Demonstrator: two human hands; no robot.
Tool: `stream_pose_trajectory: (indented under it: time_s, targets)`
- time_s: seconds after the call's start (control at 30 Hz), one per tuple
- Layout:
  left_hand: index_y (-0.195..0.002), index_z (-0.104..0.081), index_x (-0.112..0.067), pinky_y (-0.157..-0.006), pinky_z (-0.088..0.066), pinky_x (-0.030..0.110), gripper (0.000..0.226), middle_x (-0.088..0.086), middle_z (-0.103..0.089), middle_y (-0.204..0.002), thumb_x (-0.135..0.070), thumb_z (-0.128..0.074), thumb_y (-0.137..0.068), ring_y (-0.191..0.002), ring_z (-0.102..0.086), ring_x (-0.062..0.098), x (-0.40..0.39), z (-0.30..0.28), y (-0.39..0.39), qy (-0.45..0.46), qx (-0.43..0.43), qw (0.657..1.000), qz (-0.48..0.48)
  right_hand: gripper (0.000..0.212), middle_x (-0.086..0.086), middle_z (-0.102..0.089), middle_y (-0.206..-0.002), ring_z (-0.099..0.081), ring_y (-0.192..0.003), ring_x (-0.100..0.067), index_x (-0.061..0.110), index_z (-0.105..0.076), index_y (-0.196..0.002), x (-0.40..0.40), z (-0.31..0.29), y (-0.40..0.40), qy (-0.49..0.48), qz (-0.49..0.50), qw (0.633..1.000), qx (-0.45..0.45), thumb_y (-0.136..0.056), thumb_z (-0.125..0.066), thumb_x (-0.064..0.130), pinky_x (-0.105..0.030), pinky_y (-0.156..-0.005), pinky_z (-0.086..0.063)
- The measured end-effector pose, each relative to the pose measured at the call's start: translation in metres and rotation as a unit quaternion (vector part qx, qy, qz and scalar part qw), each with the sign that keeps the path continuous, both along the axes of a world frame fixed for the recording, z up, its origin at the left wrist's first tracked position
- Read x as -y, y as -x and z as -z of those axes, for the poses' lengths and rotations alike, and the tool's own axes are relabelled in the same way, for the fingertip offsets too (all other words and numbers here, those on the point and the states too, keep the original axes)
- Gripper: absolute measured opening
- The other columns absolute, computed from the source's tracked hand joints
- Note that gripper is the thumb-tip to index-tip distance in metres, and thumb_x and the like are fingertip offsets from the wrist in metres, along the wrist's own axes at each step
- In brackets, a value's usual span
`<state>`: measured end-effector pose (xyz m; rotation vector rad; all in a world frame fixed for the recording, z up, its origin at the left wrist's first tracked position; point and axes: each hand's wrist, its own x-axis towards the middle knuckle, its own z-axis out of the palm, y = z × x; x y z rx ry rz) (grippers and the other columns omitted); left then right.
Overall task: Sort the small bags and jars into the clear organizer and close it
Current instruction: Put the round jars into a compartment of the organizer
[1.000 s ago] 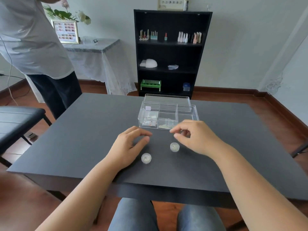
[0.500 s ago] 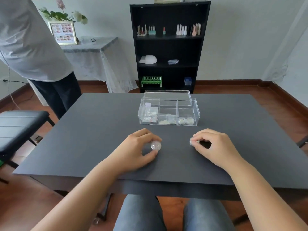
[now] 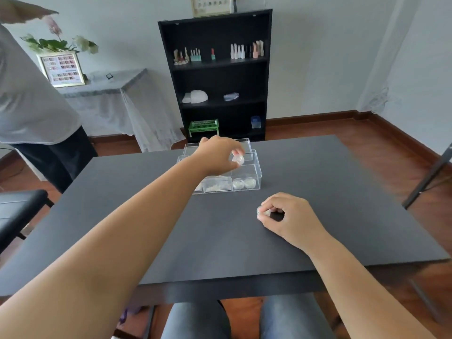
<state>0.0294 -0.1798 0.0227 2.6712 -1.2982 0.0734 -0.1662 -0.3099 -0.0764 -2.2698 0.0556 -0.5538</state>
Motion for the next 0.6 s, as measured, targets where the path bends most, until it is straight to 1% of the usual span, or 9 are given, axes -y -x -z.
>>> stream_pose_trajectory:
  time_s: [0.1,0.17,0.23,0.3,0.37,0.4,0.5,0.6]
  targets:
    - [-0.113,-0.064,-0.039,-0.091,-0.027,0.041,0.026,-0.018,-0.064,-0.114,-0.031,-0.06,-0.088,-0.112,-0.052,0.016,0.017,-0.003,-0.003,-0.076,0.006,0.997,0.007,0.009,0.004,-0.069,-0.082,-0.061,-0.067,-0.016,0.027,-0.07,-0.075,0.002,0.001,0.0,-0.011,-0.002,1.0,-0.006,-0.076,-0.076,0.02,-0.037,-0.067,-0.052]
    - [-0.11,-0.064,-0.04,-0.089,-0.027,0.041,0.026,-0.02,-0.063,-0.109,-0.029,-0.056,-0.087,-0.108,-0.055,0.015,0.026,-0.005,0.001,-0.106,0.009,0.994,0.008,0.008,0.005,-0.068,-0.083,-0.061,-0.067,-0.016,0.028,-0.069,-0.075,0.003,0.002,0.0,-0.009,-0.002,1.0,-0.012,-0.076,-0.075,0.022,-0.038,-0.067,-0.052]
    - [-0.104,-0.064,-0.041,-0.089,-0.027,0.04,0.026,-0.021,-0.063,-0.104,-0.028,-0.053,-0.084,-0.104,-0.054,0.015,0.032,-0.005,0.006,-0.11,0.011,0.994,0.002,0.008,0.004,-0.068,-0.083,-0.06,-0.067,-0.016,0.029,-0.069,-0.075,0.004,0.002,-0.001,-0.011,-0.006,1.0,-0.015,-0.077,-0.074,0.023,-0.038,-0.067,-0.052]
    - [-0.1,-0.064,-0.041,-0.09,-0.026,0.04,0.026,-0.022,-0.063,-0.103,-0.027,-0.051,-0.083,-0.105,-0.047,0.016,0.034,-0.001,0.009,-0.123,0.022,0.992,0.0,0.008,0.005,-0.068,-0.082,-0.06,-0.067,-0.015,0.029,-0.068,-0.075,0.004,0.002,-0.001,-0.012,-0.009,1.0,-0.012,-0.077,-0.074,0.023,-0.038,-0.067,-0.052]
    - [-0.097,-0.064,-0.043,-0.092,-0.023,0.041,0.027,-0.022,-0.064,-0.103,-0.025,-0.049,-0.083,-0.109,-0.04,0.017,0.034,0.003,0.01,-0.144,0.012,0.989,-0.006,0.008,0.006,-0.068,-0.083,-0.059,-0.069,-0.014,0.029,-0.068,-0.076,0.004,0.002,-0.001,-0.013,-0.009,1.0,-0.013,-0.077,-0.074,0.023,-0.037,-0.067,-0.052]
    - [-0.097,-0.066,-0.043,-0.094,-0.022,0.042,0.028,-0.021,-0.064,-0.103,-0.025,-0.048,-0.083,-0.111,-0.038,0.018,0.033,0.004,0.01,-0.152,0.004,0.988,-0.013,0.008,0.006,-0.067,-0.083,-0.059,-0.07,-0.014,0.029,-0.069,-0.076,0.004,0.002,-0.001,-0.012,-0.009,1.0,-0.014,-0.077,-0.074,0.023,-0.036,-0.067,-0.052]
    - [-0.104,-0.07,-0.041,-0.1,-0.016,0.045,0.036,-0.009,-0.067,-0.099,-0.028,-0.04,-0.088,-0.117,-0.036,0.02,0.031,0.004,0.006,-0.159,-0.009,0.986,-0.041,0.007,0.006,-0.067,-0.082,-0.058,-0.07,-0.013,0.027,-0.069,-0.077,0.004,0.002,-0.001,-0.009,-0.009,1.0,-0.012,-0.078,-0.075,0.022,-0.034,-0.067,-0.051]
    - [-0.101,-0.073,-0.04,-0.1,-0.015,0.046,0.042,-0.007,-0.065,-0.091,-0.026,-0.035,-0.092,-0.117,-0.036,0.02,0.028,0.005,0.005,-0.149,-0.015,0.987,-0.053,0.008,0.007,-0.067,-0.081,-0.057,-0.073,-0.012,0.027,-0.069,-0.076,0.004,0.001,0.0,-0.005,-0.01,1.0,-0.011,-0.078,-0.075,0.022,-0.03,-0.066,-0.049]
